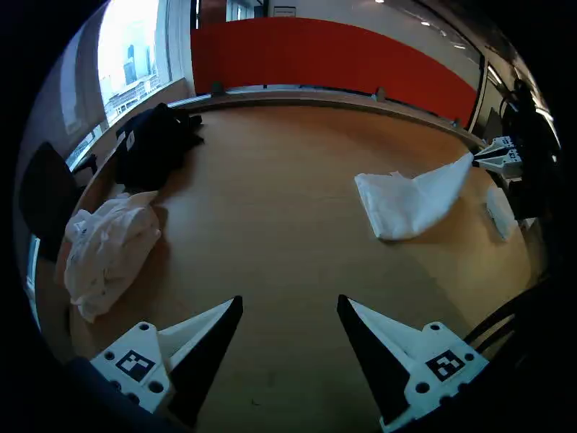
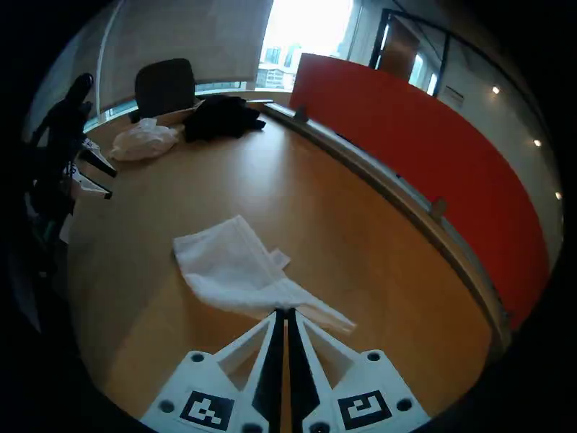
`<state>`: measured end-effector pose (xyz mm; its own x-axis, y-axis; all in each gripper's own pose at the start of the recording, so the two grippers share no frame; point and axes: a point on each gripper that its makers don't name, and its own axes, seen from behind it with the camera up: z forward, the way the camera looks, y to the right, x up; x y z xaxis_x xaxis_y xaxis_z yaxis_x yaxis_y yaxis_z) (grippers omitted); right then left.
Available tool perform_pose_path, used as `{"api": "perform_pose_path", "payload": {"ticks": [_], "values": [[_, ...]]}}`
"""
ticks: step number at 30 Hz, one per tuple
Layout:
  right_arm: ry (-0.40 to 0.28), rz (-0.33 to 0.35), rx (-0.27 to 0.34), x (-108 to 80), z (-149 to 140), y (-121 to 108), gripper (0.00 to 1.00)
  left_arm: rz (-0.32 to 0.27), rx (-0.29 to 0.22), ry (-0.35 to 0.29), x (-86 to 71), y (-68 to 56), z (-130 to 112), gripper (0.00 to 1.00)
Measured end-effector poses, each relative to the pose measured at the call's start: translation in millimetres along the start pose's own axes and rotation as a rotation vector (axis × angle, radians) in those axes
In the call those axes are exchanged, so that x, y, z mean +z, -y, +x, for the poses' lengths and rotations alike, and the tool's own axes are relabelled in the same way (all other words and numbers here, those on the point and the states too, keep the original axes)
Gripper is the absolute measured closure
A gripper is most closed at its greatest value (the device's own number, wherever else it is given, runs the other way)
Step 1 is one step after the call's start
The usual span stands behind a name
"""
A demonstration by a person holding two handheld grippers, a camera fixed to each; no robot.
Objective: Fold towel
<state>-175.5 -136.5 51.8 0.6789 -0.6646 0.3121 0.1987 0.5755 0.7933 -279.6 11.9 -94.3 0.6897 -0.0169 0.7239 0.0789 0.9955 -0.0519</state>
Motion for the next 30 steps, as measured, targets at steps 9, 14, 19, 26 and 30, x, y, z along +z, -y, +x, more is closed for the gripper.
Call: {"api": "perform_pose_path", "payload": {"ticks": [9,14,19,26,30], "values": [[-0.025,0.107,-0.048,37.1,38,40,0.97,0.021,-0.018,-0.003,-9.2,14.2,-6,0.02],[-0.023,0.186,-0.070,64.4,55,72,0.97,0.035,-0.035,-0.013,-16.1,23.2,-7,0.03],[-0.005,0.255,-0.080,88.2,60,104,0.97,0.048,-0.056,-0.024,-23.8,31.8,-8,0.02],[0.028,0.295,-0.058,113.2,53,128,0.94,0.064,-0.088,-0.032,-30.9,41.8,-12,0.03],[0.037,0.297,-0.043,117.2,50,129,0.89,0.069,-0.098,-0.033,-31.8,44.8,-15,0.03]]}}
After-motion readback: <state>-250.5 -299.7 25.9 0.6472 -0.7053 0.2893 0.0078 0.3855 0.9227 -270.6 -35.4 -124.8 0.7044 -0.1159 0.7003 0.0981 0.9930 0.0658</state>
